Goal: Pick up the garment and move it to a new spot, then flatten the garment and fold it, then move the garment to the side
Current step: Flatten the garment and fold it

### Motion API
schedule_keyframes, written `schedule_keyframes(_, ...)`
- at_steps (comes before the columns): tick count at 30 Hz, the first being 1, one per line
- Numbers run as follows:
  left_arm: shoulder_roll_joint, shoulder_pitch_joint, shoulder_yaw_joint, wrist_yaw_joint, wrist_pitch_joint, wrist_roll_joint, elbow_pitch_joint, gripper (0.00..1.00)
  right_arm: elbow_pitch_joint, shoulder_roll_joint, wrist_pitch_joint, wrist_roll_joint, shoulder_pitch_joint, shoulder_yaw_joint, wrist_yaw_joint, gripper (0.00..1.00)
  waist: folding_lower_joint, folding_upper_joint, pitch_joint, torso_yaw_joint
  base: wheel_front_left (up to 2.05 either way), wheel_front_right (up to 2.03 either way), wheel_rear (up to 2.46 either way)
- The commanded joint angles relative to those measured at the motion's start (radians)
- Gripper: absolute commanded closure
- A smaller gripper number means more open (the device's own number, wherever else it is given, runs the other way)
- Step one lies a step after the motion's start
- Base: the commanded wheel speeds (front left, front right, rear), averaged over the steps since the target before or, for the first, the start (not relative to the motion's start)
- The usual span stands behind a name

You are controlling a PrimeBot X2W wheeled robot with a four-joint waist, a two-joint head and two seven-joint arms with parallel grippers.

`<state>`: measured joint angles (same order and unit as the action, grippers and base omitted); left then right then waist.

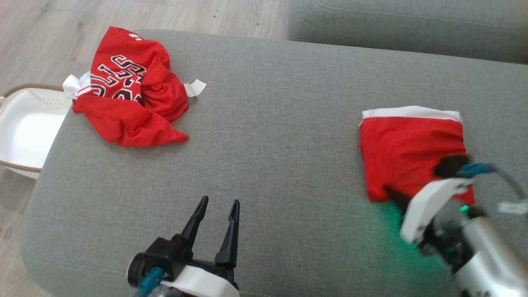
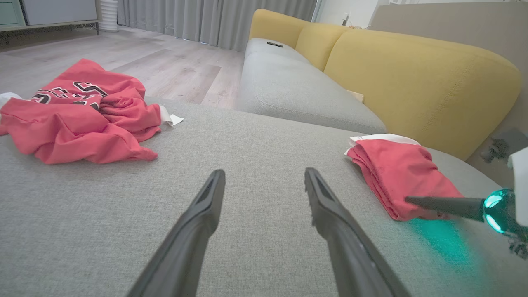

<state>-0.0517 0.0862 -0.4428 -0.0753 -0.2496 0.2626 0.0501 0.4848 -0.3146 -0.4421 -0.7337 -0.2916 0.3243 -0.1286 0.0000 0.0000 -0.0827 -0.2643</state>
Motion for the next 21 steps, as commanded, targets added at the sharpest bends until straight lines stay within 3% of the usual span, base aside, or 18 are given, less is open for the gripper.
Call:
schedule_keyframes(1,0.001,-0.042,0.025,-0.004,-0.012,0.004,-0.029,0.00,-0.041,-0.001,-0.007,-0.020,0.003,0.043,-0.002,1.00,0.0000,0.0000,0.003,0.000,0.00,0.00,0.00)
schedule_keyframes(7,0.001,-0.028,0.035,-0.012,-0.012,0.003,-0.033,0.00,-0.164,0.008,0.001,-0.136,0.119,0.196,-0.002,1.00,0.0000,0.0000,0.023,0.024,0.00,0.00,0.00)
schedule_keyframes(12,0.001,-0.017,0.042,-0.013,-0.012,-0.001,-0.035,0.00,-0.252,-0.009,0.087,-0.136,0.210,0.216,-0.002,1.00,0.0000,0.0000,0.036,0.055,0.00,0.00,0.00)
schedule_keyframes(13,0.001,-0.014,0.044,-0.013,-0.012,-0.002,-0.034,0.00,-0.258,-0.008,0.109,-0.129,0.226,0.203,-0.002,0.28,0.0000,0.0000,0.038,0.062,0.00,0.00,0.00)
schedule_keyframes(14,0.001,-0.011,0.047,-0.013,-0.012,-0.004,-0.034,0.00,-0.263,-0.007,0.130,-0.117,0.240,0.190,-0.002,0.00,0.0000,0.0000,0.039,0.069,0.00,0.00,0.00)
schedule_keyframes(21,0.001,0.023,0.099,-0.030,-0.012,-0.003,-0.024,0.00,-0.264,0.044,0.336,-0.007,0.271,0.044,-0.002,0.00,0.0000,0.0000,0.070,0.144,0.00,0.00,0.00)
